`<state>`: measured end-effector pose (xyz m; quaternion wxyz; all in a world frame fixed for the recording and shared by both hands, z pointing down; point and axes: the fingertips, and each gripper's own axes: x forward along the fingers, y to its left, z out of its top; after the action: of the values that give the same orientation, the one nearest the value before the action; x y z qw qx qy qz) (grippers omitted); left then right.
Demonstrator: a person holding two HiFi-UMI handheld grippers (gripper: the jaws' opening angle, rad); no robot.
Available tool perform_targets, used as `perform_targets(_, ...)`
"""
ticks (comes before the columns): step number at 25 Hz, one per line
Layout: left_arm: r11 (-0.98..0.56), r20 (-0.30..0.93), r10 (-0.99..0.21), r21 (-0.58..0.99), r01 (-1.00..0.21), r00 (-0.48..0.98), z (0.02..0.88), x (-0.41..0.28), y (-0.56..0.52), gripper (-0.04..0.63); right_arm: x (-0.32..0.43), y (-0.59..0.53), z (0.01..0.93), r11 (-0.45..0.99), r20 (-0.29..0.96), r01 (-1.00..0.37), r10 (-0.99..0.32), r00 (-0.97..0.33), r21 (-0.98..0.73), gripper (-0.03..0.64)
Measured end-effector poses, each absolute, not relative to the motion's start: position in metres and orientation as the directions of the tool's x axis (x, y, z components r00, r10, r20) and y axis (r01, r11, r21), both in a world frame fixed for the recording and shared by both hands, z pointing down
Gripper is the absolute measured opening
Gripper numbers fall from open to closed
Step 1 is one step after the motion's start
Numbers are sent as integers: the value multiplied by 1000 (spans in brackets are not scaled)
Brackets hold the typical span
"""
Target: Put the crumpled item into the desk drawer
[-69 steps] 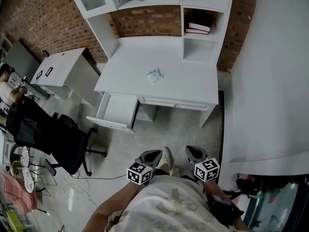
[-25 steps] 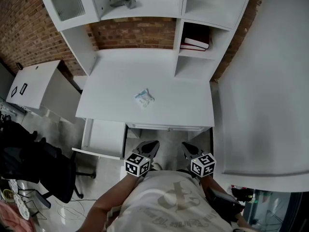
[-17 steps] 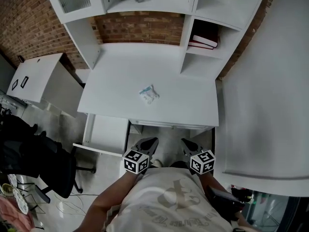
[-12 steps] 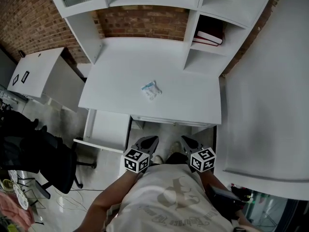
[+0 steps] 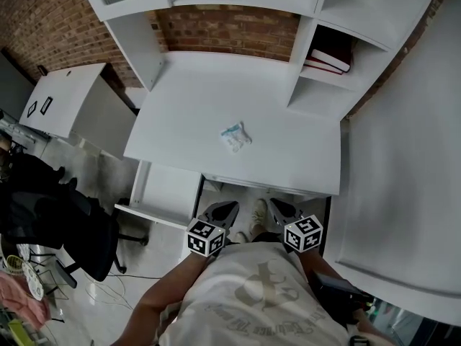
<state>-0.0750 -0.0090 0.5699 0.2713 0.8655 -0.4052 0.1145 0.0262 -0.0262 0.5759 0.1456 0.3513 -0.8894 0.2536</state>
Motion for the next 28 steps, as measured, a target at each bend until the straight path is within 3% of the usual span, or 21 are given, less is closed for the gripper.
perform_targets(28,-413,490,-677,364,-835,549,590,-72,-132,21,16,-166,595,699,442,-596,-425,-790,-394,24)
